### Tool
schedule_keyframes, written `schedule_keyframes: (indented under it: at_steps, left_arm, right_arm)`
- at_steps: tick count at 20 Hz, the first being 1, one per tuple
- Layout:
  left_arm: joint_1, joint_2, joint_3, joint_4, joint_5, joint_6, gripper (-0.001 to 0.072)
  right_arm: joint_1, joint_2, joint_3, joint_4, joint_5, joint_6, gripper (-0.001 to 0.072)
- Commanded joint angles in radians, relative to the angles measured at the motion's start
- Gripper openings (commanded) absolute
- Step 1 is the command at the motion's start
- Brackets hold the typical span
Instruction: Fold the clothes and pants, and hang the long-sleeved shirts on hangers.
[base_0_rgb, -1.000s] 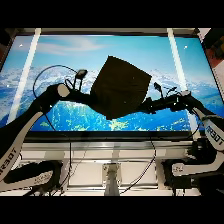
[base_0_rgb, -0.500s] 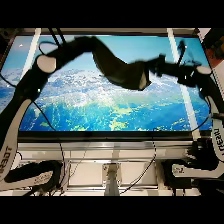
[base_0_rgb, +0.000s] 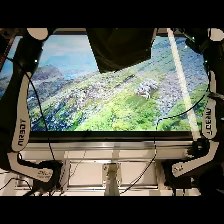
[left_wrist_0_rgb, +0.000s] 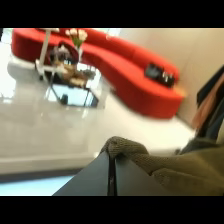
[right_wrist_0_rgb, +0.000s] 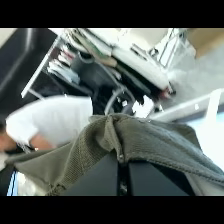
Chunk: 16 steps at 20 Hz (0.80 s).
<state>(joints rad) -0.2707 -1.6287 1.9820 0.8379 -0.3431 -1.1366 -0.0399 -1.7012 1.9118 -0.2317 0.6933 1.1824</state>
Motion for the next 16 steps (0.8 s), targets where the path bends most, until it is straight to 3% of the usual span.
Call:
schedule_keyframes:
  at_steps: [1,3,6,9,13,16]
  left_arm:
    - [0.053,-0.02,0.029,0.054,-0.268,0.002,0.0006]
    - [0.073,-0.019,0.001,0.072,-0.453,0.003,0.0006]
    - [0.05,0.023,-0.104,0.204,-0.649,-0.009,0.0005]
    - [0.019,0.155,-0.344,0.232,-0.658,-0.008,0.0005]
    - [0.011,0.425,-0.781,0.232,-0.559,-0.027,0.0005]
    - [-0.014,0.613,-1.078,0.214,-0.558,-0.039,0.0006]
  right_arm:
    - [-0.01,-0.032,0.057,-0.236,0.207,0.104,0.0019]
    - [-0.044,-0.031,0.054,-0.377,0.434,0.16,0.0018]
    - [-0.078,-0.006,-0.021,-0.448,0.668,0.169,0.0017]
    - [-0.086,0.119,-0.259,-0.488,0.675,0.154,0.0017]
    - [-0.086,0.362,-0.726,-0.509,0.644,0.121,0.0018]
    - [-0.086,0.546,-1.072,-0.504,0.604,0.137,0.0018]
